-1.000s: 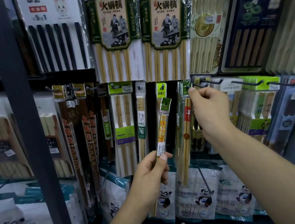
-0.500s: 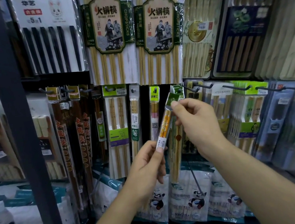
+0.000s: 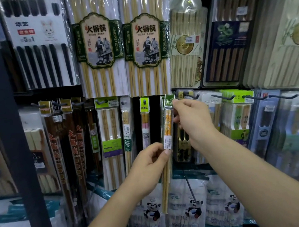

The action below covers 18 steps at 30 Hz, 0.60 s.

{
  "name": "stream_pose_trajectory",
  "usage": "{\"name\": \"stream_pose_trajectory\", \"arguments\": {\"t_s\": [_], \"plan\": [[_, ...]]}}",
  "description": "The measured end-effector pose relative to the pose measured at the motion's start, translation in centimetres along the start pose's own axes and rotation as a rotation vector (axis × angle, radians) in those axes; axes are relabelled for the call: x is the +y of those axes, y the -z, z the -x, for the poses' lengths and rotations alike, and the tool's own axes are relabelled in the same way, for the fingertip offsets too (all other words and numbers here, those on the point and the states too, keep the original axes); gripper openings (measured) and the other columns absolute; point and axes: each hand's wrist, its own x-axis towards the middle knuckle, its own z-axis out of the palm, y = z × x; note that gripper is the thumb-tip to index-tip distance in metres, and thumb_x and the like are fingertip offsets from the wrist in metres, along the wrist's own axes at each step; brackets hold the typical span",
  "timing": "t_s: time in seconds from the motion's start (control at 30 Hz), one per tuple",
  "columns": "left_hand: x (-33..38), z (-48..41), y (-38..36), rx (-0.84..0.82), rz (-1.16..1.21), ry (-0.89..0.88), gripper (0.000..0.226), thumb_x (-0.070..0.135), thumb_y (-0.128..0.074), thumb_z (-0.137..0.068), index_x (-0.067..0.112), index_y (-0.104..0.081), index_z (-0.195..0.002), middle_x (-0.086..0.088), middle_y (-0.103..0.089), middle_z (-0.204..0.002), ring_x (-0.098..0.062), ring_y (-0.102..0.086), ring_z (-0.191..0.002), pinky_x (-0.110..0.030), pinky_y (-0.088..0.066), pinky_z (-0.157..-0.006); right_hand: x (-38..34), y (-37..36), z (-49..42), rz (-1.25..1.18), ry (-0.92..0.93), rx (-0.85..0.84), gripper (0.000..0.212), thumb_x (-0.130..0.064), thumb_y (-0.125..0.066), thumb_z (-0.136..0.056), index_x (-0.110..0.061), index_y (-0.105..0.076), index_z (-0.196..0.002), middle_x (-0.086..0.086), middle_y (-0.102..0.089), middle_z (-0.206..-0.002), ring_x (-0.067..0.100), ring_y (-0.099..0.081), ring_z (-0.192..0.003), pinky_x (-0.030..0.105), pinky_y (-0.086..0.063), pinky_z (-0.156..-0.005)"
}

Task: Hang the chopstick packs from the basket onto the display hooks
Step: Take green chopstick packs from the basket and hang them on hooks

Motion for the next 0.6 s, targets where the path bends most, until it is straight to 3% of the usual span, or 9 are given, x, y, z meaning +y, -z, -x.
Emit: {"name": "stream_pose_trajectory", "arguments": {"t_s": [0.07, 0.17, 0.37, 0.5, 0.6], "plan": [[-0.2, -0.2, 0.0, 0.001, 0.016, 0.015, 0.019, 0.035, -0.056, -0.104, 0.031, -0.066, -0.089, 0.010, -0.050, -0.069, -0.012, -0.047, -0.066, -0.032, -0.042, -0.063, 0.1, -0.1, -0.2, 0.081, 0.066, 0.010, 0.038, -0.028, -0.059, -0.101, 0.005, -0.066, -0.084, 0.015, -0.056, -0.071, 0.012, -0.050, -0.062, 0.025, -0.045, -0.064], [-0.5, -0.4, -0.1, -0.011, 0.016, 0.016, 0.019, 0.037, -0.056, -0.104, 0.031, -0.066, -0.088, 0.010, -0.050, -0.070, -0.011, -0.048, -0.065, -0.034, -0.043, -0.063, 0.3, -0.3, -0.5, 0.128, 0.120, 0.037, 0.037, -0.027, -0.060, -0.099, 0.004, -0.065, -0.079, 0.017, -0.060, -0.075, 0.014, -0.053, -0.066, 0.027, -0.048, -0.066], [-0.9, -0.6, -0.4, 0.018, 0.018, 0.011, 0.018, 0.032, -0.057, -0.104, 0.043, -0.067, -0.094, 0.017, -0.061, -0.073, -0.004, -0.055, -0.068, -0.025, -0.048, -0.064, 1.4, -0.8, -1.0, 0.151, 0.109, 0.077, 0.044, -0.029, -0.060, -0.097, 0.001, -0.060, -0.065, -0.011, -0.039, -0.041, 0.009, -0.046, -0.050, 0.023, -0.042, -0.064], [-1.0, -0.6, -0.6, 0.045, 0.085, 0.032, 0.011, 0.029, -0.061, -0.102, 0.039, -0.064, -0.098, 0.003, -0.060, -0.076, -0.009, -0.057, -0.066, -0.026, -0.051, -0.059, 2.0, -1.0, -1.4, 0.138, 0.120, 0.096, 0.045, -0.032, -0.062, -0.096, 0.003, -0.062, -0.068, -0.003, -0.044, -0.047, 0.009, -0.045, -0.048, 0.023, -0.041, -0.063], [-1.0, -0.7, -0.5, 0.035, 0.036, 0.078, 0.002, 0.030, -0.063, -0.101, 0.031, -0.062, -0.103, 0.004, -0.066, -0.080, -0.010, -0.064, -0.068, -0.034, -0.060, -0.062, 2.5, -0.8, -1.4, 0.146, 0.144, 0.082, 0.050, -0.033, -0.064, -0.096, -0.009, -0.054, -0.053, -0.010, -0.040, -0.042, 0.008, -0.042, -0.045, 0.019, -0.041, -0.066]]}}
